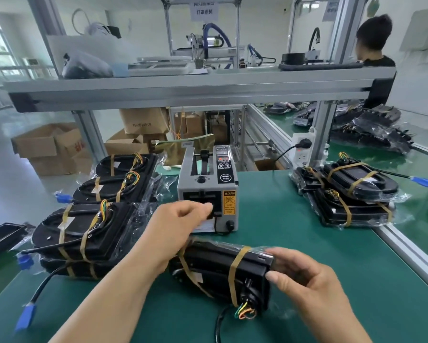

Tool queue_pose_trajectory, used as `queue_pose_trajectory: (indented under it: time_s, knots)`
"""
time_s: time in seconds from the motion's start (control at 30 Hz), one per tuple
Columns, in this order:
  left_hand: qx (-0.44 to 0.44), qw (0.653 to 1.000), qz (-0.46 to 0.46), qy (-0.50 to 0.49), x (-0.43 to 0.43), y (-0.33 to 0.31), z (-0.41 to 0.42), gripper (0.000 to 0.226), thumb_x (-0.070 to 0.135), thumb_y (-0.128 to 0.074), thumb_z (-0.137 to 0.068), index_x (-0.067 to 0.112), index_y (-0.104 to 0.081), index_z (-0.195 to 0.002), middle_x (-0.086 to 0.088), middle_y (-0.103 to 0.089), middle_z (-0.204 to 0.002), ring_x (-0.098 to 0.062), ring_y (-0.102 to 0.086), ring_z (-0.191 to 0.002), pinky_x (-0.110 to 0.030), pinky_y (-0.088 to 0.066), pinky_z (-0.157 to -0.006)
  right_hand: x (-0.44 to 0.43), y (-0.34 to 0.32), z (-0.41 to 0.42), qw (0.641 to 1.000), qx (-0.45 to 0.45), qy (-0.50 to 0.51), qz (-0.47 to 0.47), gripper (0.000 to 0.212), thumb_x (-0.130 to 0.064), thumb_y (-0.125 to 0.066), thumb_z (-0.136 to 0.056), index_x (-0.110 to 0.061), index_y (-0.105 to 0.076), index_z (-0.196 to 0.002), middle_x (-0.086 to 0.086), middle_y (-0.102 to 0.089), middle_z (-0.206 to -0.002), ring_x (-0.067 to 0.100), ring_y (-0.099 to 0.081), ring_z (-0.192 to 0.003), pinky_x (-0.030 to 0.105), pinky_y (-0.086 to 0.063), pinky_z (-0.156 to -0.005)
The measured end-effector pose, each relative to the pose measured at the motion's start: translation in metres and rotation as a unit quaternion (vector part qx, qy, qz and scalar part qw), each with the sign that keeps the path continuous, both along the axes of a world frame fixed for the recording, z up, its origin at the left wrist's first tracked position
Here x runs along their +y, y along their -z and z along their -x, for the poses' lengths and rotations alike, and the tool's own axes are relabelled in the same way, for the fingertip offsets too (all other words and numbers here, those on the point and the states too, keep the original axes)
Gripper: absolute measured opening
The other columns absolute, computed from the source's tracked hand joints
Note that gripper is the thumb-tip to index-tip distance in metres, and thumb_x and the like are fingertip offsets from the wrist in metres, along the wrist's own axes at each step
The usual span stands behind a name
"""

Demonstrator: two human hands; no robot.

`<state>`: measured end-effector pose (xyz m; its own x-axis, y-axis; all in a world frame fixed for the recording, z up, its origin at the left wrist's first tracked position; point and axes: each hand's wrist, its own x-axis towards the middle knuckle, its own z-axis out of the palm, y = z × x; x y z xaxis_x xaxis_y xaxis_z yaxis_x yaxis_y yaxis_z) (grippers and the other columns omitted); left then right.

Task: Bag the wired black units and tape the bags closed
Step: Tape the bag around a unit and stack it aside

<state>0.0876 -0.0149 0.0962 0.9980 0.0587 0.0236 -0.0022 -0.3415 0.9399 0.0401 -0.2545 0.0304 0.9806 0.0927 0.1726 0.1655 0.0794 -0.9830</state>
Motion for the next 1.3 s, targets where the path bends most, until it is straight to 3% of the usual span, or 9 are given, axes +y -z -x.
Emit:
queue_pose_trajectory:
  time_s: [0.1, 0.27, 0.47, 0.83, 0.93, 1.0, 1.07, 1.17, 1.3]
  knots:
    - [0.088, 0.967, 0.170, -0.169, 0.002, 0.015, -0.026, 0.010, 0.023, -0.070, -0.089, 0.016, -0.074, -0.084, 0.005, -0.065, -0.063, -0.003, -0.049, -0.046, -0.015, -0.041, -0.047, -0.004, 0.000, 0.007, 0.999, -0.015, 0.046, -0.008, 0.035, 0.003, -0.078, -0.064, -0.026, -0.081, -0.084, 0.005, -0.079, -0.088, 0.011, -0.075, -0.081, 0.010, -0.054, -0.071]
    - [0.222, 0.908, 0.312, -0.168, -0.001, 0.024, -0.055, 0.014, 0.017, -0.061, -0.095, 0.013, -0.064, -0.081, 0.004, -0.057, -0.059, -0.002, -0.043, -0.033, -0.012, -0.032, -0.033, -0.008, 0.004, 0.017, 0.998, -0.024, 0.060, 0.023, 0.050, 0.014, -0.077, -0.067, -0.032, -0.080, -0.088, 0.006, -0.079, -0.085, 0.014, -0.075, -0.080, 0.013, -0.055, -0.073]
    - [0.244, 0.905, 0.307, -0.164, -0.009, 0.024, -0.069, 0.017, 0.019, -0.060, -0.097, 0.010, -0.063, -0.082, 0.004, -0.057, -0.060, -0.002, -0.045, -0.032, -0.012, -0.031, -0.033, -0.010, 0.011, 0.024, 0.998, -0.036, 0.059, 0.011, 0.041, -0.011, -0.081, -0.055, -0.026, -0.079, -0.093, 0.010, -0.078, -0.086, 0.019, -0.076, -0.080, 0.017, -0.057, -0.073]
    - [0.261, 0.886, 0.337, -0.185, -0.014, 0.026, -0.086, 0.022, 0.019, -0.059, -0.097, 0.014, -0.056, -0.076, 0.008, -0.052, -0.040, -0.001, -0.044, -0.028, -0.010, -0.026, -0.034, -0.008, 0.018, 0.031, 0.994, -0.066, 0.079, 0.023, 0.040, -0.017, -0.084, -0.053, -0.027, -0.079, -0.091, 0.004, -0.079, -0.086, 0.019, -0.077, -0.079, 0.020, -0.057, -0.081]
    - [0.237, 0.870, 0.367, -0.226, -0.019, 0.028, -0.092, 0.004, 0.013, -0.062, -0.094, 0.015, -0.060, -0.097, 0.006, -0.054, -0.055, -0.003, -0.044, -0.028, -0.010, -0.028, -0.029, -0.006, 0.020, 0.031, 0.993, -0.070, 0.094, 0.025, 0.041, -0.021, -0.085, -0.051, -0.026, -0.079, -0.091, 0.004, -0.079, -0.087, 0.019, -0.076, -0.080, 0.025, -0.057, -0.084]
    - [0.223, 0.870, 0.361, -0.251, -0.021, 0.029, -0.094, 0.019, 0.011, -0.063, -0.092, 0.017, -0.056, -0.108, 0.006, -0.050, -0.060, -0.004, -0.041, -0.035, -0.010, -0.025, -0.028, -0.006, 0.022, 0.030, 0.991, -0.070, 0.106, 0.028, 0.042, -0.025, -0.085, -0.050, -0.026, -0.079, -0.091, 0.004, -0.079, -0.088, 0.019, -0.076, -0.081, 0.031, -0.058, -0.085]
    - [0.207, 0.876, 0.349, -0.259, -0.024, 0.029, -0.092, 0.021, 0.010, -0.062, -0.089, 0.016, -0.053, -0.107, 0.006, -0.045, -0.058, -0.005, -0.037, -0.041, -0.012, -0.024, -0.028, -0.006, 0.022, 0.029, 0.992, -0.067, 0.106, 0.024, 0.043, -0.032, -0.089, -0.051, -0.026, -0.079, -0.093, 0.004, -0.078, -0.090, 0.021, -0.076, -0.083, 0.038, -0.057, -0.087]
    - [0.152, 0.885, 0.350, -0.267, -0.026, 0.018, -0.074, 0.012, 0.008, -0.066, -0.085, 0.012, -0.060, -0.095, 0.005, -0.050, -0.058, -0.005, -0.040, -0.045, -0.015, -0.030, -0.031, -0.005, 0.021, 0.030, 0.994, -0.056, 0.094, 0.022, 0.060, -0.060, -0.090, -0.046, -0.028, -0.078, -0.095, 0.002, -0.078, -0.090, 0.019, -0.076, -0.083, 0.032, -0.058, -0.085]
    - [0.007, 0.963, 0.185, -0.198, -0.025, -0.008, -0.009, 0.020, 0.016, -0.073, -0.081, 0.013, -0.065, -0.063, 0.003, -0.056, -0.054, -0.009, -0.047, -0.049, -0.022, -0.041, -0.054, -0.005, 0.021, 0.032, 0.994, -0.054, 0.089, 0.032, 0.039, -0.027, -0.088, -0.053, -0.030, -0.079, -0.090, 0.002, -0.079, -0.090, 0.019, -0.076, -0.083, 0.029, -0.059, -0.082]
